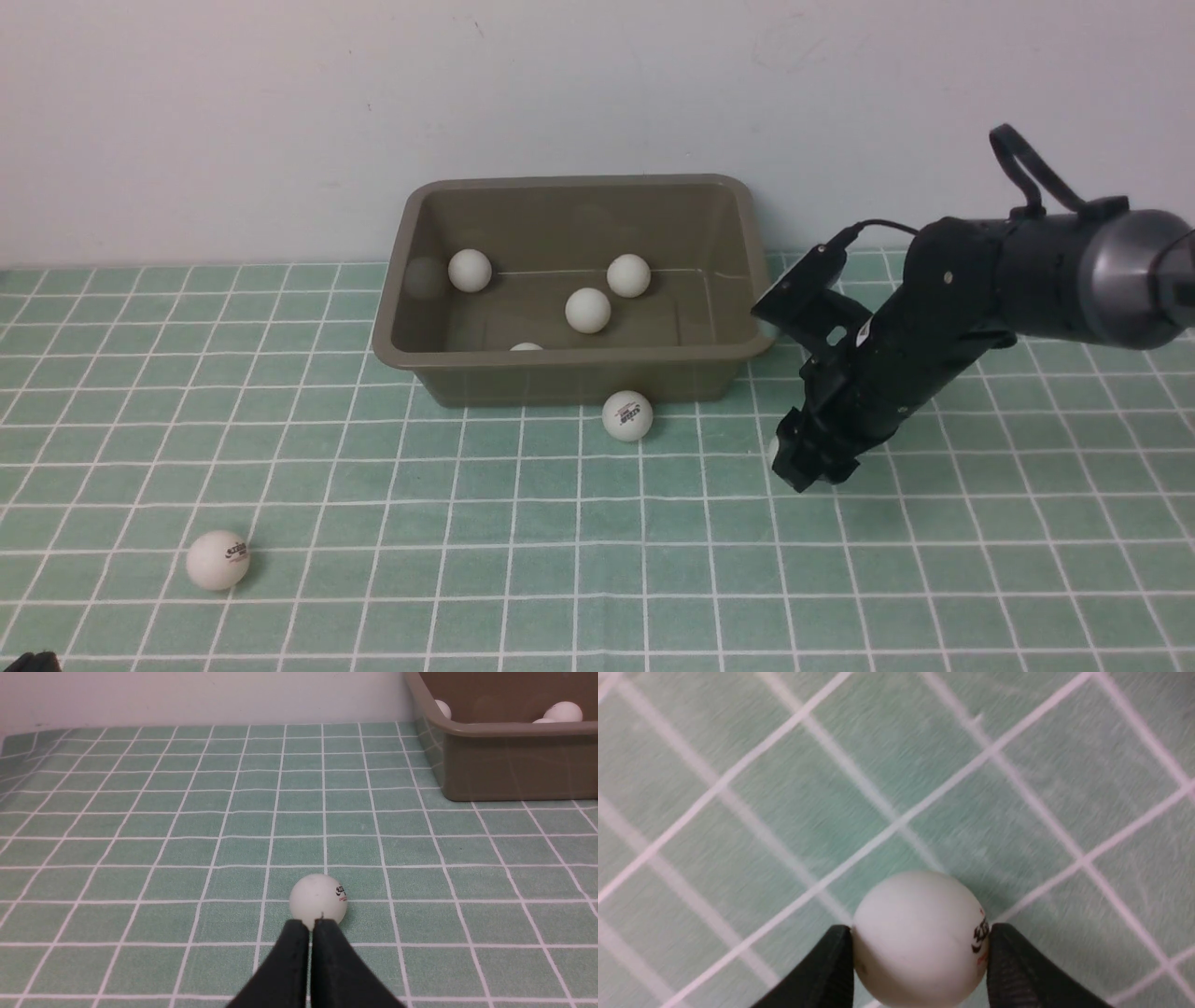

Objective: Put the table tennis balls in the box on the green coffee tablecloth.
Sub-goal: 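Reach for and grasp a ping pong ball on the table, then release the ping pong ball into the bin and lift the gripper away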

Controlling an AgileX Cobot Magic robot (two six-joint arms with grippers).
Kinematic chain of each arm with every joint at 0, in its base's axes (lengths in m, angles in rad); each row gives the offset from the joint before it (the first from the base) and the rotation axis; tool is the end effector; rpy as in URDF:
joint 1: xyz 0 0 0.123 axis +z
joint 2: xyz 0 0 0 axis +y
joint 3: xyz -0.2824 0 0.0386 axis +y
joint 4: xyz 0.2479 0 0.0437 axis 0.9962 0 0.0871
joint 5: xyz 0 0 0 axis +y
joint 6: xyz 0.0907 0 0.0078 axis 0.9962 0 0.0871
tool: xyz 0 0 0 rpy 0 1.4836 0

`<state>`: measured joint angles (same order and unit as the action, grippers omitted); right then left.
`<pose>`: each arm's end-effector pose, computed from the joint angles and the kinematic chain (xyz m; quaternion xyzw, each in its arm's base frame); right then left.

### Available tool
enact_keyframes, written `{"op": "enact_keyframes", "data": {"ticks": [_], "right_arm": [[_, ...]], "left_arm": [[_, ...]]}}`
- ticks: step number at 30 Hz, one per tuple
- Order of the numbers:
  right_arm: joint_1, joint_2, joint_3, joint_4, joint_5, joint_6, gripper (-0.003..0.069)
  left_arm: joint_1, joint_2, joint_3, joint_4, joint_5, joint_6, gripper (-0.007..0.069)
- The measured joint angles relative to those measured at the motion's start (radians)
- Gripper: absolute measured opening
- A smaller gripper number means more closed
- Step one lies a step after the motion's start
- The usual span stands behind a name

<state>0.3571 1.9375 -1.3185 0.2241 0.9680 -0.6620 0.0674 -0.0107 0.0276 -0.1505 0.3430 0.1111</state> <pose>0.3425 0.1456 0.1753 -0.4320 0.8963 0.0878 0.0492 0.0536 -0.0010 0.1738 -0.0238 0.7951 -0.0090 0.6059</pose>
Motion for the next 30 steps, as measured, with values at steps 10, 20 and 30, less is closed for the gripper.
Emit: {"op": "enact_keyframes", "data": {"ticks": [10,20,30], "right_arm": [[0.0,-0.125,-0.421,0.086,0.217,0.01,0.0335],[0.0,0.111,-0.522,0.2,-0.135,0.011,0.0335],[0.0,0.253,-0.521,0.234,-0.19,0.012,0.0357]], "left_arm": [[0.0,0.0,0.0,0.0,0.0,0.0,-0.0005],[0.0,0.0,0.0,0.0,0.0,0.0,-0.0005],[0.0,0.0,0.0,0.0,0.0,0.0,-0.0005]]}}
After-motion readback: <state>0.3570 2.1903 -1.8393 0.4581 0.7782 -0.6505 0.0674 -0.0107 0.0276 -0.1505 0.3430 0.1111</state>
